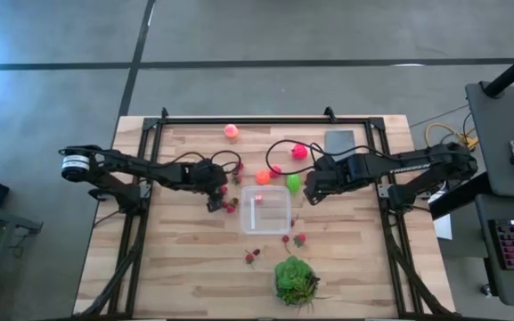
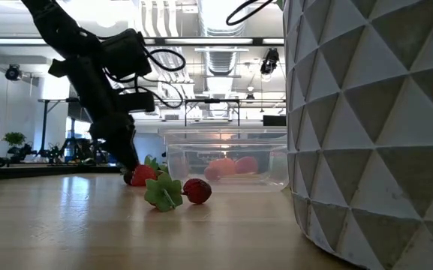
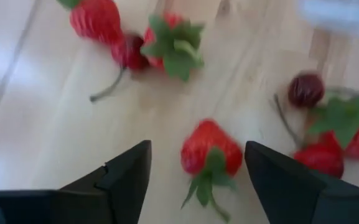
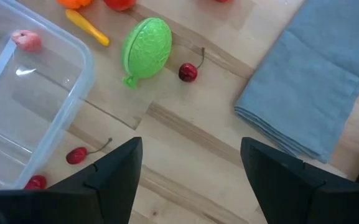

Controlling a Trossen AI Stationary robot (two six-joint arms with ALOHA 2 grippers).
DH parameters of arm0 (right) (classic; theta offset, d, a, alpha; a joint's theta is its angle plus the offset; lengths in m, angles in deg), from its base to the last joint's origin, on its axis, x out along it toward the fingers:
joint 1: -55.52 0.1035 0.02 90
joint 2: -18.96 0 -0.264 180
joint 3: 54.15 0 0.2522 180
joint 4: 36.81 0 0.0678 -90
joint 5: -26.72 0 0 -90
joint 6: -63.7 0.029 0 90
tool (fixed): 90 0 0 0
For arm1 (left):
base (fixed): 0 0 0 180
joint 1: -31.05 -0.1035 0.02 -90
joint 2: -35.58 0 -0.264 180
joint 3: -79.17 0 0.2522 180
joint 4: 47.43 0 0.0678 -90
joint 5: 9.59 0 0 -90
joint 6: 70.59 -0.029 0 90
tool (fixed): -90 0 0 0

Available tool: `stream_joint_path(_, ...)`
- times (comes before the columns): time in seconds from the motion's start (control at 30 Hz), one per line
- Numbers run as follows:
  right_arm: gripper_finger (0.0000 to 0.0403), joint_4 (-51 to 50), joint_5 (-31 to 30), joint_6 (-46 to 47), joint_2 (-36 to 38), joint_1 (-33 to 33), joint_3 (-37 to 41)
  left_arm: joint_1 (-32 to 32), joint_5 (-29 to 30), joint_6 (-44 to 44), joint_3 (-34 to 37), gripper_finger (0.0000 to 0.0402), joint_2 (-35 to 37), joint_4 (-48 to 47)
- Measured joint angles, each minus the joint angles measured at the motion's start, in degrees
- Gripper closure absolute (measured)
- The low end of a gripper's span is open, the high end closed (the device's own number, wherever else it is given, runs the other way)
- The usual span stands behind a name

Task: Pick and placing Produce into tupperware
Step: Put the red strawberry into the transparent container

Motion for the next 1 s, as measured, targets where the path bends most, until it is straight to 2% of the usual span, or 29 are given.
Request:
stream_joint_path(0.47, 0.0138, 0.0, 0.0, 0.2, 0.0, 0.0, 0.1, 0.0, -2.2, 0.1, -0.3, 0.0156, -3.3, 0.9)
stream_joint_path(0.57, 0.0138, 0.0, 0.0, 0.1, 0.0, 0.0, 0.1, 0.0, -2.1, 0.1, -0.5, 0.018, -3.4, 0.9)
stream_joint_path(0.83, 0.0138, 0.0, 0.0, 0.2, 0.0, 0.0, 0.9, 0.0, -1.9, 0.0, -0.6, 0.0279, -3.6, 0.9)
stream_joint_path(1.0, 0.0138, 0.1, 1.3, 0.2, 0.0, 0.0, 1.4, 0.0, -2.0, 0.0, -1.1, 0.0281, -3.0, 0.3)
